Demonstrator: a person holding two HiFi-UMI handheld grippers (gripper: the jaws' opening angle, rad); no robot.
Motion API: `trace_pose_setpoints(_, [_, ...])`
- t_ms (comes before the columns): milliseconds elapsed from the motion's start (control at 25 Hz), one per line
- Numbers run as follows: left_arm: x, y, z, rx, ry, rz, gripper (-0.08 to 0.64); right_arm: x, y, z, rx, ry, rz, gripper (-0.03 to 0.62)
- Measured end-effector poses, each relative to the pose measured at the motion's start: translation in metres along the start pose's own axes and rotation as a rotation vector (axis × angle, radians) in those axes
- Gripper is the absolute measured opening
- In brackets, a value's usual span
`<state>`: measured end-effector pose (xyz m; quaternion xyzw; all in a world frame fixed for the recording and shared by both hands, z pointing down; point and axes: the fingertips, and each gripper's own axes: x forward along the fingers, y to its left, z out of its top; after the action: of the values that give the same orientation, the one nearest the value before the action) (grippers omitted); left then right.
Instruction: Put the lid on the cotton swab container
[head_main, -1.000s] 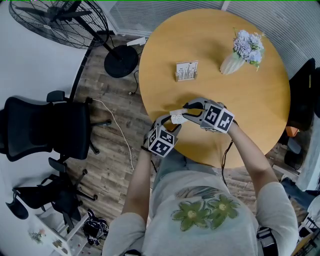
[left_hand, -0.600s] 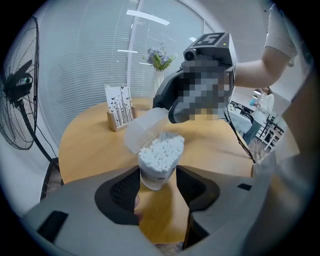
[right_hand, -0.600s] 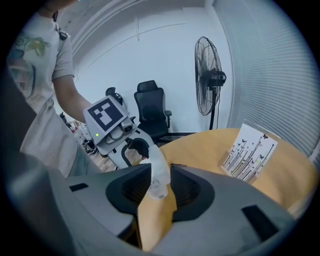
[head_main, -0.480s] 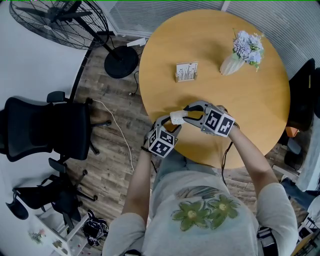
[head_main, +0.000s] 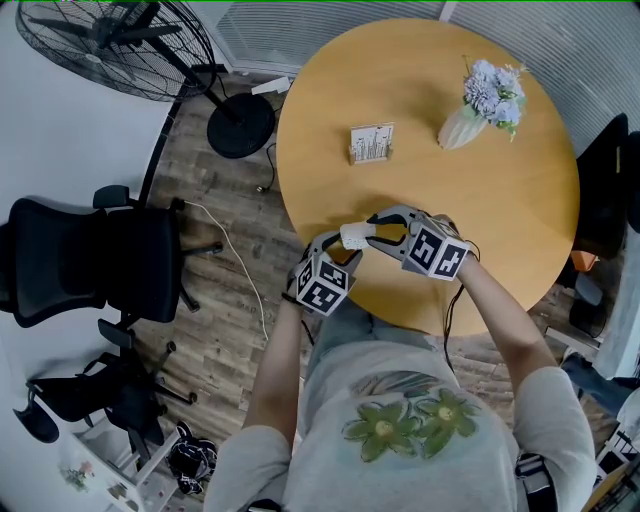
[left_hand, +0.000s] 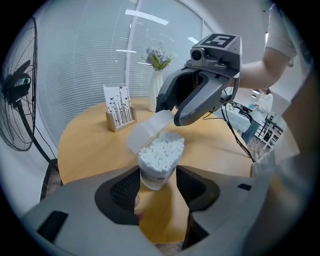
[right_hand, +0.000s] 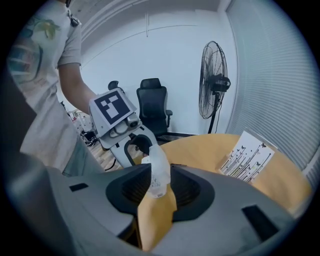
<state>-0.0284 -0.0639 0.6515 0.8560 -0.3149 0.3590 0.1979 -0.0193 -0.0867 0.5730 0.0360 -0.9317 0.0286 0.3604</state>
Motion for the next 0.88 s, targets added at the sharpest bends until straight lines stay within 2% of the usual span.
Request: trace_pose_setpoints(880, [0.000, 0.000, -0.001, -0.001, -0.008, -0.004, 0.229, 0.002, 0.013, -0.006, -0.091, 0.055, -0.020, 0.124])
